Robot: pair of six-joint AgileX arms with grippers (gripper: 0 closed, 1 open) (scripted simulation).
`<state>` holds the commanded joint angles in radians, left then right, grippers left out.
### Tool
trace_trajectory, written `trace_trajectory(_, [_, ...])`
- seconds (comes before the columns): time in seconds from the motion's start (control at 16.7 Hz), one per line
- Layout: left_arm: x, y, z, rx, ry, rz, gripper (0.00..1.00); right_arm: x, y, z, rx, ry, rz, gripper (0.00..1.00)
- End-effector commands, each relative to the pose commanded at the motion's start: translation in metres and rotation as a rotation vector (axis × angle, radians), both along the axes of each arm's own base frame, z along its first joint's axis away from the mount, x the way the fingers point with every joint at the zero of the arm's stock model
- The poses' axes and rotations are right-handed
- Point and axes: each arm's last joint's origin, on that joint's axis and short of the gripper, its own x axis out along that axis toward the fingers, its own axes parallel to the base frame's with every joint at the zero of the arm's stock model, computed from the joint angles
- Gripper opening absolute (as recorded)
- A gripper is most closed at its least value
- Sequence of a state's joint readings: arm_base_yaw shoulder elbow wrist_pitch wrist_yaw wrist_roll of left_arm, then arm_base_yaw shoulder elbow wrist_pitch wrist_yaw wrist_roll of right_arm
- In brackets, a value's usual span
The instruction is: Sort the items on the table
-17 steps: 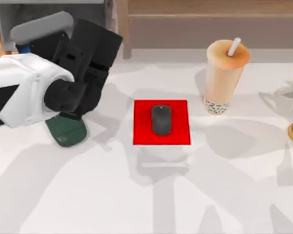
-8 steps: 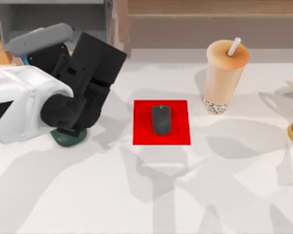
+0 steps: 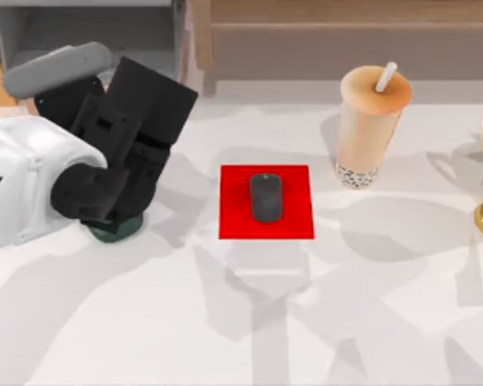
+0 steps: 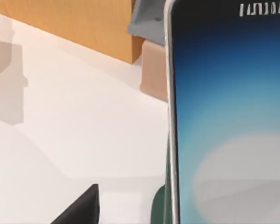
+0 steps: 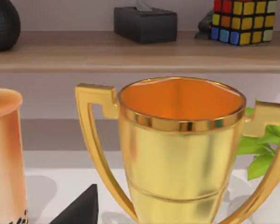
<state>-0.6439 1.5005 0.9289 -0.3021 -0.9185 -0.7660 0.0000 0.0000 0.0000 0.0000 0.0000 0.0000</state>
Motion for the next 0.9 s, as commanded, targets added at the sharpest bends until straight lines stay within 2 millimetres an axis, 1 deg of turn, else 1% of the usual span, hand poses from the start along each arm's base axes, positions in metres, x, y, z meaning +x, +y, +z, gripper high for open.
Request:
trace_trajectory(0.12, [-0.009, 0.013, 0.003, -0.037, 0.015, -0.045, 1.00, 0.000, 0.000, 0.000, 0.000, 0.000, 0.000, 1.00])
trace_trajectory(0.24, [-0.024, 0.032, 0.008, -0.087, 0.023, -0.107, 1.00, 0.000, 0.000, 0.000, 0.000, 0.000, 0.000, 1.00])
trace_trajectory(0.36, [-0.043, 0.056, 0.013, -0.140, 0.007, -0.182, 1.00, 0.000, 0.000, 0.000, 0.000, 0.000, 0.000, 1.00])
trace_trajectory(0.54, [-0.077, 0.091, 0.015, -0.195, -0.074, -0.306, 1.00, 0.000, 0.000, 0.000, 0.000, 0.000, 0.000, 1.00])
trace_trajectory(0.72, [-0.112, 0.121, 0.004, -0.180, -0.205, -0.415, 1.00, 0.000, 0.000, 0.000, 0.000, 0.000, 0.000, 1.00])
trace_trajectory(0.9, [-0.136, 0.140, -0.018, -0.090, -0.340, -0.481, 1.00, 0.000, 0.000, 0.000, 0.000, 0.000, 0.000, 1.00])
